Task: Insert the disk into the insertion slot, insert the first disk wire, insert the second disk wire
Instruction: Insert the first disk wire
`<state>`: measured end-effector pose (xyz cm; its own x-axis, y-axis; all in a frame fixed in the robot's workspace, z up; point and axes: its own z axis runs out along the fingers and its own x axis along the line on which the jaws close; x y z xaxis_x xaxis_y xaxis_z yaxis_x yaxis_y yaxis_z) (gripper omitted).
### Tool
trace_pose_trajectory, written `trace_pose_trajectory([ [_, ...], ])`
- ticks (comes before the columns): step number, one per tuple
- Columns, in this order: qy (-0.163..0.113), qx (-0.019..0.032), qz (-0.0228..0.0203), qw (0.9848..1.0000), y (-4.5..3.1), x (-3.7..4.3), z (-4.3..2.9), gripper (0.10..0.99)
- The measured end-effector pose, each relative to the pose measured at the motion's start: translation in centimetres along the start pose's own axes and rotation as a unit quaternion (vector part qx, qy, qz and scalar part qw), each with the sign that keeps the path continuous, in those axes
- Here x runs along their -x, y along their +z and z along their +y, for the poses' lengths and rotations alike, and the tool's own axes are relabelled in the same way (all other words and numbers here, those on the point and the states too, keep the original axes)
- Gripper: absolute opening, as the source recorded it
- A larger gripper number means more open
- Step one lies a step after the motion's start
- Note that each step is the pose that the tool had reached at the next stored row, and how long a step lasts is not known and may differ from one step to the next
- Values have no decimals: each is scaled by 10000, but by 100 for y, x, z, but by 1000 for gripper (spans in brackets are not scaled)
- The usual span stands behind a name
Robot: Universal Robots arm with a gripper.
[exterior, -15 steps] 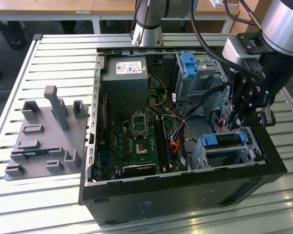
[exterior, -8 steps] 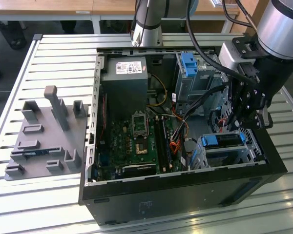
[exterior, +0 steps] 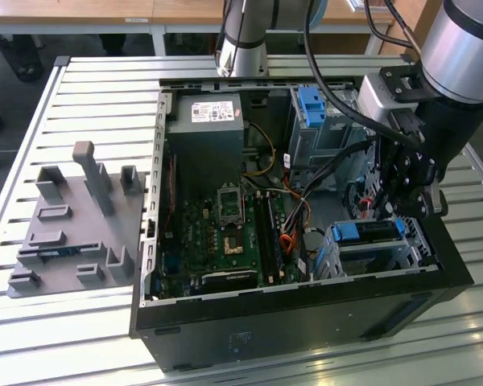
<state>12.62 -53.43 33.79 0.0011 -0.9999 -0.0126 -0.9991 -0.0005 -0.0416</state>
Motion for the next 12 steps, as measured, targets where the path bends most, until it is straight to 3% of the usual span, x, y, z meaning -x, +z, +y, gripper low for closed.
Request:
trace_pose_trajectory([
  [12, -7, -21, 0, 10000, 22, -34, 2, 165],
])
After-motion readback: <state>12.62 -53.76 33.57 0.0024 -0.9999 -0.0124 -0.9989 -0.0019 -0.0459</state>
